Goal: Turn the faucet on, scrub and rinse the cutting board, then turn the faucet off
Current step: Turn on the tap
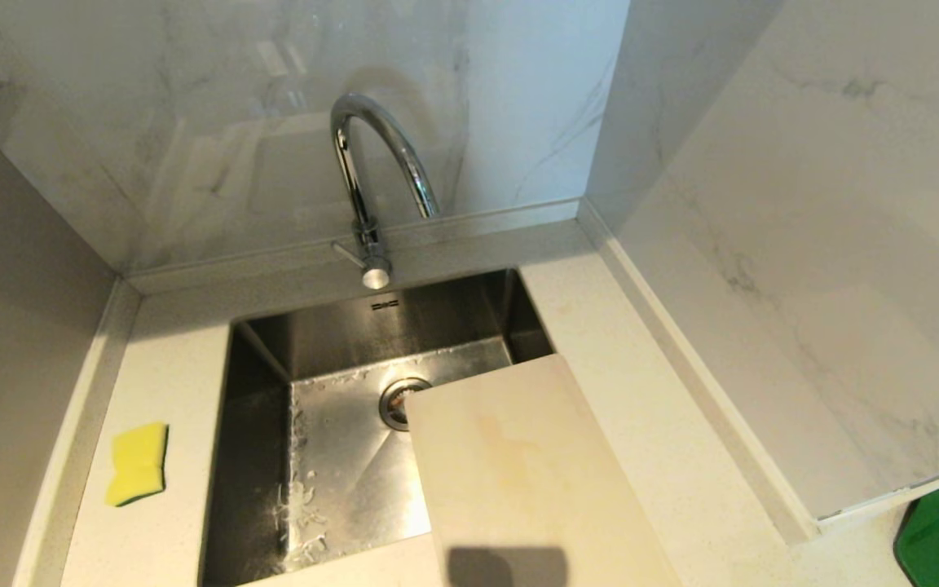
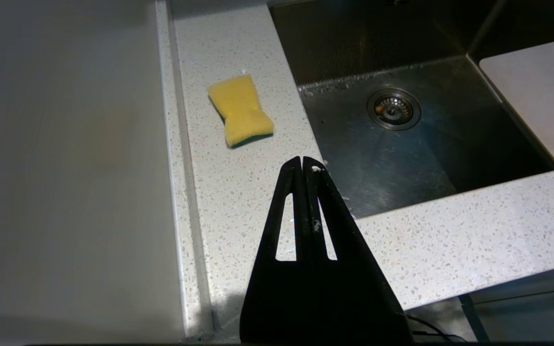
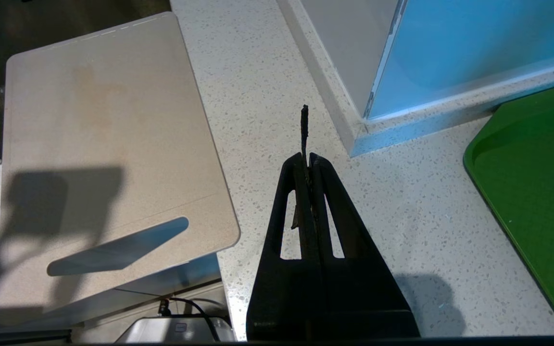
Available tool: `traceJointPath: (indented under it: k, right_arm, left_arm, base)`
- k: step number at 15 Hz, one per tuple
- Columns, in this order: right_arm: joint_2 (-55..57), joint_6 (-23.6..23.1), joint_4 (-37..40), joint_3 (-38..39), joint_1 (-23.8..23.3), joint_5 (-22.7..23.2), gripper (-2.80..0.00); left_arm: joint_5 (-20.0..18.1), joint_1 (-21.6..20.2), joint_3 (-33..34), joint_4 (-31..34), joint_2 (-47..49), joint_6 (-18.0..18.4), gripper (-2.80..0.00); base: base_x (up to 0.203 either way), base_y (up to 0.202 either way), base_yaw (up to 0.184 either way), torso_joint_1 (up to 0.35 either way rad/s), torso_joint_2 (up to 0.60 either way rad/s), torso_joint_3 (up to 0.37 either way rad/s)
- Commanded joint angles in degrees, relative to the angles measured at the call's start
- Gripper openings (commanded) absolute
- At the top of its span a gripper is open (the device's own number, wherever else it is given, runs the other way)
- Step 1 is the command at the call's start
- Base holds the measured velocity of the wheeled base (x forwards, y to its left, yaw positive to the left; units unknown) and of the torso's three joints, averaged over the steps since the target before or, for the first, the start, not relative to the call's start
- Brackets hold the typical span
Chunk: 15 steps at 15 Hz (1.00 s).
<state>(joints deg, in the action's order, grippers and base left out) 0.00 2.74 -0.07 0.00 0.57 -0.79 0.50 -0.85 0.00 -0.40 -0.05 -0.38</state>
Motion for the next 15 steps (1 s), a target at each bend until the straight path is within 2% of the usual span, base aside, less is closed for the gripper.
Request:
traceJointPath:
  k: [1,8,12,15]
  right_arm:
    - [-0.1,0.0,0.0,0.1,0.0,0.0,-2.8]
    - [-0.1,0.0,0.0,0.1,0.0,0.0,-2.8]
    - [-0.1,0.0,0.0,0.1,0.0,0.0,-2.8]
    - [-0.1,0.0,0.0,0.1,0.0,0.0,-2.8]
  left_arm:
    - [0.0,0.0,0.0,0.0,-0.1,-0.1,-2.8]
    - [-0.4,0.0,-1.8,1.2,-0.1,1.0,-2.8]
    - [-4.3,0.0,-12.1,12.0,2.1,2.6,-2.8]
    - [-6.5,0.0,-18.0,13.6,10.9,3.6,-2.8]
  base:
    - [0.0,0.0,0.0,0.0,0.0,0.0]
    - [0.0,0.0,0.0,0.0,0.0,0.0]
    - [0.0,0.0,0.0,0.0,0.0,0.0]
    - [0.0,0.0,0.0,0.0,0.0,0.0]
